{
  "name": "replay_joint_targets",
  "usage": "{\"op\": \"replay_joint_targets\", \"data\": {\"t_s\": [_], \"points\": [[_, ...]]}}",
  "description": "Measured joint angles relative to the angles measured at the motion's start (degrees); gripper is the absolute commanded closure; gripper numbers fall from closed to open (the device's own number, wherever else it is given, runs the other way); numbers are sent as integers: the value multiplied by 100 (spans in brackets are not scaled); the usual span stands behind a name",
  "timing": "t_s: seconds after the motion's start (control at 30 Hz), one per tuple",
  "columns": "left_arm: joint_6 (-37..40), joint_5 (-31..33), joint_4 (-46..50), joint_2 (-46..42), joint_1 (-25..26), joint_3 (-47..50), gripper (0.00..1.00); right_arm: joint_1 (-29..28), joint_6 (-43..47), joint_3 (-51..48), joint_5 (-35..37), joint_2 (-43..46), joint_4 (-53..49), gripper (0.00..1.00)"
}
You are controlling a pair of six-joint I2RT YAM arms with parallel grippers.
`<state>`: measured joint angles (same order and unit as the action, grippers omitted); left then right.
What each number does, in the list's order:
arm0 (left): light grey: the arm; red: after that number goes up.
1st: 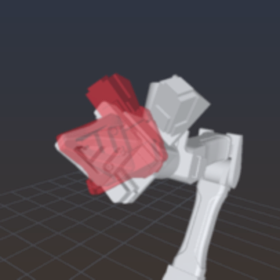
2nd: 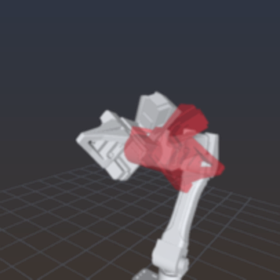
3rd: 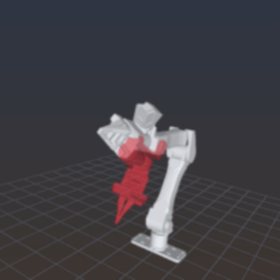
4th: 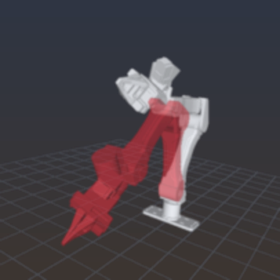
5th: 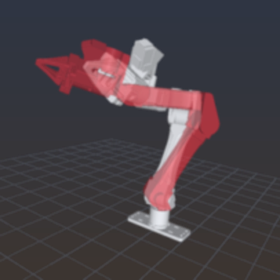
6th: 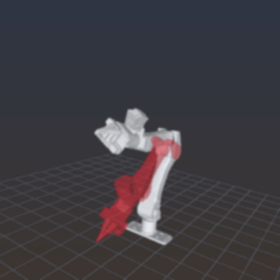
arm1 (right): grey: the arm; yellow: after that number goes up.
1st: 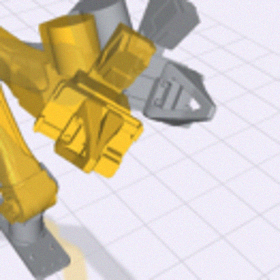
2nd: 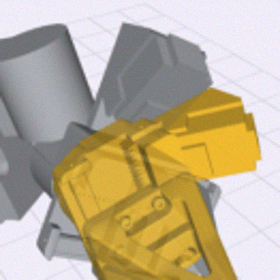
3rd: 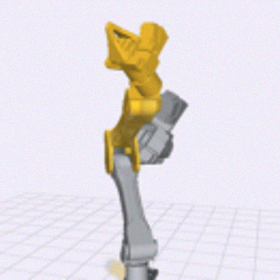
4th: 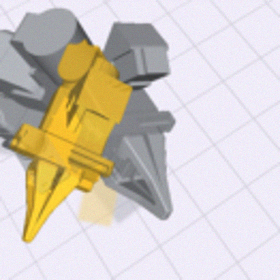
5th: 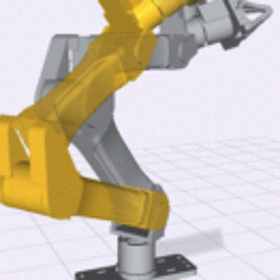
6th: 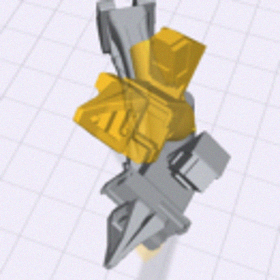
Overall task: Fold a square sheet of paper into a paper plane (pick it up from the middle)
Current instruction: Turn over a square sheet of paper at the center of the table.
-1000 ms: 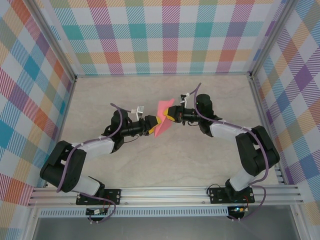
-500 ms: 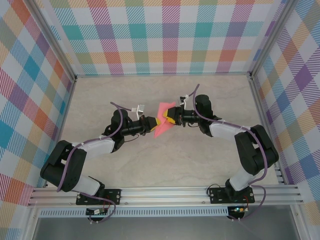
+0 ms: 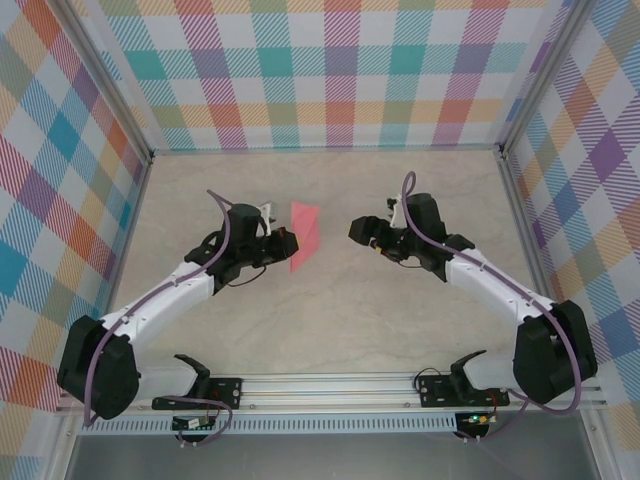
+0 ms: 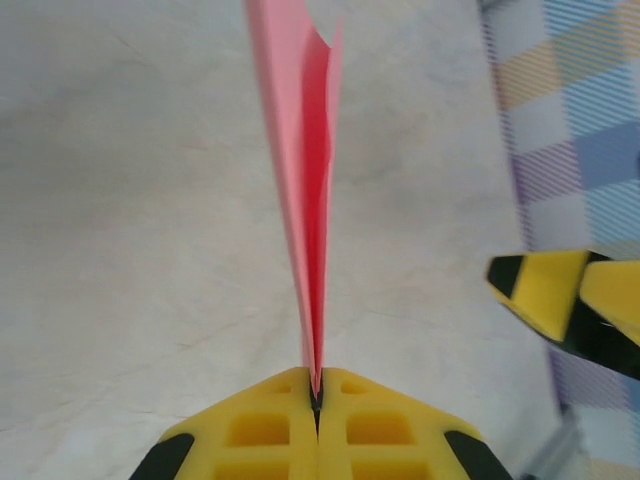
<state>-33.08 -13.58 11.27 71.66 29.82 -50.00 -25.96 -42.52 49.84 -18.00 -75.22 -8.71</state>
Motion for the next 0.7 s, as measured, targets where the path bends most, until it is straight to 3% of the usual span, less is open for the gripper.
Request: {"op": "replay_joint_targets", "data": {"t_s": [0.2,0.43,0.57,0.7], "points": [[551,2527,1982,181,533,-837,98,0,149,-136,636,39,-476,8],[492,5010,3595,1506,1001,-1613,98,0,146,-208,1027,39,-752,8],[387,5584,3980,2347,1200,-1897,97,0,144,-208,1198,39,-866,8],[396,5370,3838,2911,1285,-1904,93,0,142,-212,1351,39,-966,8]]}}
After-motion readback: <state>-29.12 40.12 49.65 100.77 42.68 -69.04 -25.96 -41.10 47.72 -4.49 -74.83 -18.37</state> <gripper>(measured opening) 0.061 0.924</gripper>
